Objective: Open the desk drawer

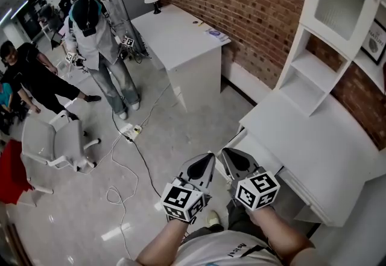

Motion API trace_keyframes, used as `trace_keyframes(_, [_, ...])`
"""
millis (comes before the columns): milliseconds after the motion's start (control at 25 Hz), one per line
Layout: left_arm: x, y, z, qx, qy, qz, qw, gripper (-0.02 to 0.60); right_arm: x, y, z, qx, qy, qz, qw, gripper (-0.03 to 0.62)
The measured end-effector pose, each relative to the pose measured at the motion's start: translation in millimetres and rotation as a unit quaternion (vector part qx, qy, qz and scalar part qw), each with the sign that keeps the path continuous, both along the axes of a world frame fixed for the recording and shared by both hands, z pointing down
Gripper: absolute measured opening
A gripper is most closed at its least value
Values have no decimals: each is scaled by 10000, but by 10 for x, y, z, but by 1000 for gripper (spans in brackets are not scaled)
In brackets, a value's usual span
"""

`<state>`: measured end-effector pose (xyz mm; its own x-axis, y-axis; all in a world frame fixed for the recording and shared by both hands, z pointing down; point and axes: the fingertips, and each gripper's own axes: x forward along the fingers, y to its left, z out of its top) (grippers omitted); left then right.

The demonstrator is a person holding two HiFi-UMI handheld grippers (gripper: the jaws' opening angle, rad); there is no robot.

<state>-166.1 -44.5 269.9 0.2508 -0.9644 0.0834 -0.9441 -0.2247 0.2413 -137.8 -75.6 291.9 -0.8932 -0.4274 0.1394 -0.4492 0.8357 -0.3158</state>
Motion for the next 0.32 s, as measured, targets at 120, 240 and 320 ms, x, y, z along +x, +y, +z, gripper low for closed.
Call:
trace_keyframes(120, [-21,0,-22,13,2,-18,10000,11,-28,15,4,-7,30,-30,10000,17])
trace_keyframes(240, [-24,-28,-37,18,-5,-39,10000,11,-41,-1,7,-12,54,-60,10000,17])
trace_keyframes(320, [-26,-50,-41,14,-11,-52,10000,11,-48,-16,9,-12,67,-79,9999,17])
